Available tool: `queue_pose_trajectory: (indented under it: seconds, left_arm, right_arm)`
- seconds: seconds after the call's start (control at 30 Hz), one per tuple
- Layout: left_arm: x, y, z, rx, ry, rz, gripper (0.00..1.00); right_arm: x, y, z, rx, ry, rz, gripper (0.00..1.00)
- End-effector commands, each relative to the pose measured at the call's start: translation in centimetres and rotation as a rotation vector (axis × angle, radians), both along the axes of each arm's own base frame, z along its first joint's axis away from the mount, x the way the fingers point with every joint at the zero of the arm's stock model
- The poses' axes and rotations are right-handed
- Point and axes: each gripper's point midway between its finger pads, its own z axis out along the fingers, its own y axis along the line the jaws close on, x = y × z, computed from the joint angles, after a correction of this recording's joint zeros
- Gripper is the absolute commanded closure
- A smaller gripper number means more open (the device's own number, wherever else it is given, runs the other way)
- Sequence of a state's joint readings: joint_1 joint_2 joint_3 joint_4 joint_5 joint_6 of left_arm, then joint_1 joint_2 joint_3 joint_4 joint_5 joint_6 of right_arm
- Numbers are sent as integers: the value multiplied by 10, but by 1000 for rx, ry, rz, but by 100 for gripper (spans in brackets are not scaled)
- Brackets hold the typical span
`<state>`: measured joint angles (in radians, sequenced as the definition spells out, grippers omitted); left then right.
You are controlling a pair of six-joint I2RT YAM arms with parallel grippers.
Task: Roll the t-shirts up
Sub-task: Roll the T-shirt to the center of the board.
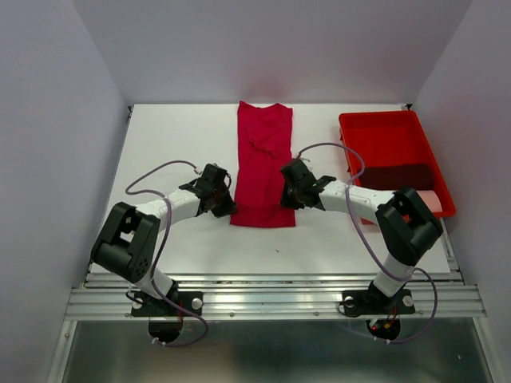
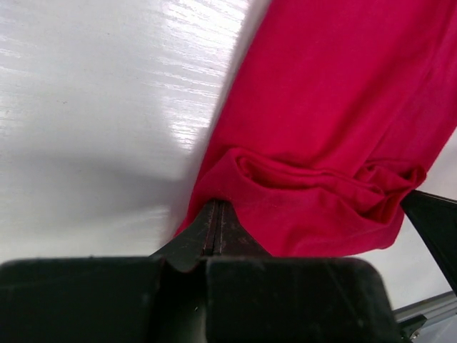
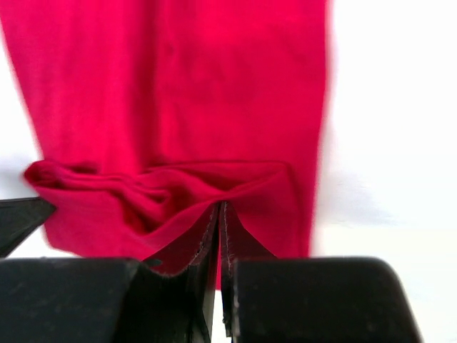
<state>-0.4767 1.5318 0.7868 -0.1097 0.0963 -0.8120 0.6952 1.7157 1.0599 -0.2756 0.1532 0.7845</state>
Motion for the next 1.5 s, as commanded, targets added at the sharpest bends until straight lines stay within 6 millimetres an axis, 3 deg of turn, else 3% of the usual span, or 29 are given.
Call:
queue_pose_trajectory:
  seconds: [0.0, 0.17, 0.67, 0.87, 0.97, 1.1, 1.13, 1.17, 1.23, 1.27, 1.37, 1.4, 1.43, 1.47]
  left_arm:
    - [9, -1, -1, 26, -27, -11, 100]
    - [-4, 6, -13, 42, 10, -8, 100]
    - [-11, 15, -10, 66, -6, -7, 100]
    - [-9, 14, -5, 62, -22, -15, 100]
    - [-5, 15, 8, 68, -54, -10, 100]
    - [-1, 18, 41, 51, -136, -5, 100]
    - [-2, 19, 46, 44, -150, -5, 98]
    - [-3, 19, 57, 30, -177, -2, 88]
    - [-4, 27, 59, 51, -199, 24, 76]
    - [-6, 28, 60, 49, -203, 26, 54]
    - [-16, 29, 53, 41, -184, 9, 22]
    - [-18, 30, 49, 43, -178, 6, 20]
    - [-22, 31, 40, 48, -162, 7, 18]
    - [-26, 29, 36, 36, -155, -7, 17]
  right_arm:
    - [2, -18, -18, -62, -1, -33, 91]
    - [-9, -32, -34, -86, 37, -58, 92]
    - [-25, -56, -32, -149, 72, -120, 95]
    - [-26, -60, -18, -136, 45, -137, 94]
    - [-23, -56, -1, -101, 11, -131, 93]
    - [-19, -57, 26, -56, -59, -141, 88]
    - [-20, -58, 29, -50, -68, -142, 87]
    - [-21, -59, 35, -38, -79, -147, 87]
    - [-28, -63, 31, -37, -67, -151, 82]
    - [-31, -63, 33, -22, -66, -149, 79]
    - [-42, -66, 21, -8, -28, -162, 65]
    - [-45, -63, 19, 16, -18, -159, 58]
    - [-51, -64, 13, 29, 0, -165, 41]
    - [-53, -60, 11, 52, 8, -156, 35]
